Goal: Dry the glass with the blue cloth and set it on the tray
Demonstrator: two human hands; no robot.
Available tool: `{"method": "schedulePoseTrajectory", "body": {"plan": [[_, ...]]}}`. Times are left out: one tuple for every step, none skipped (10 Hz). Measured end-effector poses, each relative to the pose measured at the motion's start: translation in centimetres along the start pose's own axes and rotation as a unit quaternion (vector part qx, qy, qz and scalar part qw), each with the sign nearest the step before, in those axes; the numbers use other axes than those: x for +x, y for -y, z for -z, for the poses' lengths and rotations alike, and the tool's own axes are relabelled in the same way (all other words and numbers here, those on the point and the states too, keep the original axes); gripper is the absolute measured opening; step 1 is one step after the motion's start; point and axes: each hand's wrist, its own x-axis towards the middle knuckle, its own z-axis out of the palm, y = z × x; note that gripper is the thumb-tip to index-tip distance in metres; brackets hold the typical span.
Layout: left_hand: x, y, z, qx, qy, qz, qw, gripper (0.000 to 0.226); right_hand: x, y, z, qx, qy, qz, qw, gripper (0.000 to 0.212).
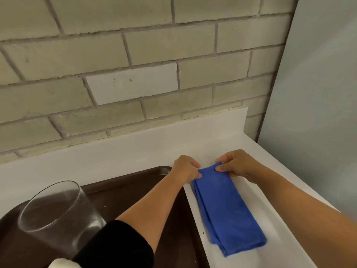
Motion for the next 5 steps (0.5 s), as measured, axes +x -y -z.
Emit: {"method": "schedulePoseTrajectory", "body": {"plan": [[0.8,0.2,0.0,-0.010,-0.024,-0.002,1.000,0.036,1.1,0.0,-0.3,-0.048,-0.045,0.019,0.998,0.026],[1.2,0.2,-0.2,0.013,-0.053,-0.021,0.998,0.029,2.0,-0.4,-1.0,-0.108,-0.103,0.057,0.987,0.026],[1.0,0.3,-0.6,0.070,-0.060,-0.033,0.995,0.010,2.4,-1.0,-1.7,-0.151,-0.130,0.076,0.977,0.025],[1.5,0.6,-1.0,0.090,-0.076,-0.038,0.992,0.023,2.6,-1.7,-1.6,-0.163,-0.130,0.084,0.974,0.020],[0.9,0.5,-1.2,0.098,-0.100,-0.035,0.989,0.023,2.1,-1.6,-1.7,-0.184,-0.126,0.088,0.971,0.007]]}}
